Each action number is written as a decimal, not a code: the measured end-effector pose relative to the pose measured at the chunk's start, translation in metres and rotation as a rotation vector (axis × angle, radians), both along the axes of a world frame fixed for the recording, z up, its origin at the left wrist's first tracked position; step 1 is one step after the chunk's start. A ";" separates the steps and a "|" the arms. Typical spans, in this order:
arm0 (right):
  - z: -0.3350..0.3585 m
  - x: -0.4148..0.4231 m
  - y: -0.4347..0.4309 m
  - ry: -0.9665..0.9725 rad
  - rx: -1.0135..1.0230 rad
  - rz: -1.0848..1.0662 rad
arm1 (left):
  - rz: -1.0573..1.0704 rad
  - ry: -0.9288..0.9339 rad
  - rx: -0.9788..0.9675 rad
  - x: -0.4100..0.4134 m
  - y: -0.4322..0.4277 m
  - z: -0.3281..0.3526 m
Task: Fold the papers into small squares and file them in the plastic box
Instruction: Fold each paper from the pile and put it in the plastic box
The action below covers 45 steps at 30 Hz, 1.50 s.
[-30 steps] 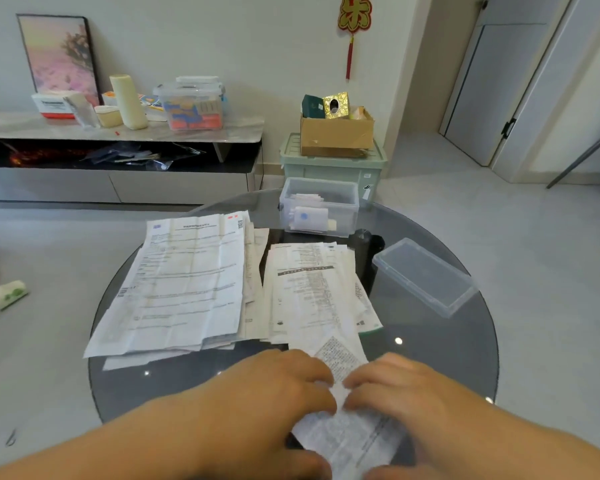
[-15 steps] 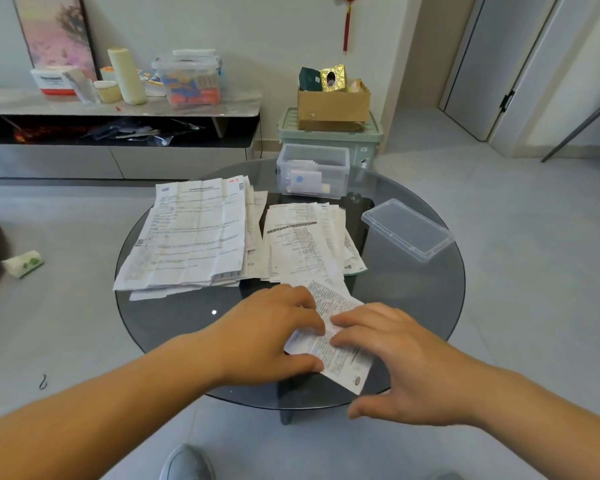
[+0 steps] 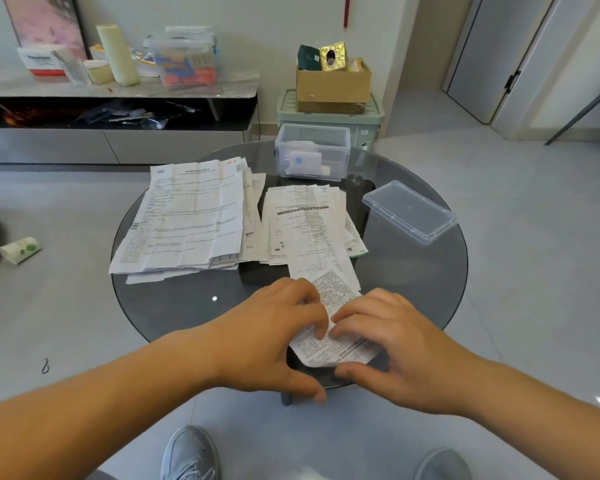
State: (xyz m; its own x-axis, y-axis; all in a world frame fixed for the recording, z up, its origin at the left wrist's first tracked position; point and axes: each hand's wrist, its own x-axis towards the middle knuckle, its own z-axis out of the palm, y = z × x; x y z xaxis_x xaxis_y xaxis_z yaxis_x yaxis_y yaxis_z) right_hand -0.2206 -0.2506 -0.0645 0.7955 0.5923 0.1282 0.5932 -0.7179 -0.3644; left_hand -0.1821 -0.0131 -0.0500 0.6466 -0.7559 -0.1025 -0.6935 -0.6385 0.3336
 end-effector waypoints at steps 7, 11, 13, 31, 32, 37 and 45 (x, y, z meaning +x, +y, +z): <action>0.002 0.006 -0.003 0.049 0.047 -0.039 | 0.100 0.081 -0.283 0.007 0.010 -0.002; 0.001 0.013 -0.007 0.097 0.066 -0.136 | 0.261 0.228 -0.327 0.010 0.021 -0.005; 0.002 0.016 -0.007 0.147 0.076 -0.183 | 0.293 0.299 -0.346 0.011 0.024 -0.003; 0.003 0.058 0.027 0.076 0.033 -0.481 | 0.564 0.002 -0.085 0.029 0.007 -0.002; 0.004 0.057 0.028 0.034 0.024 -0.460 | 0.571 -0.012 -0.073 0.030 0.007 -0.003; -0.001 0.043 0.032 0.013 0.008 -0.191 | 0.570 0.004 -0.011 0.034 0.005 0.001; 0.001 0.038 0.027 0.037 -0.088 -0.108 | 0.569 0.090 -0.045 0.037 0.001 0.011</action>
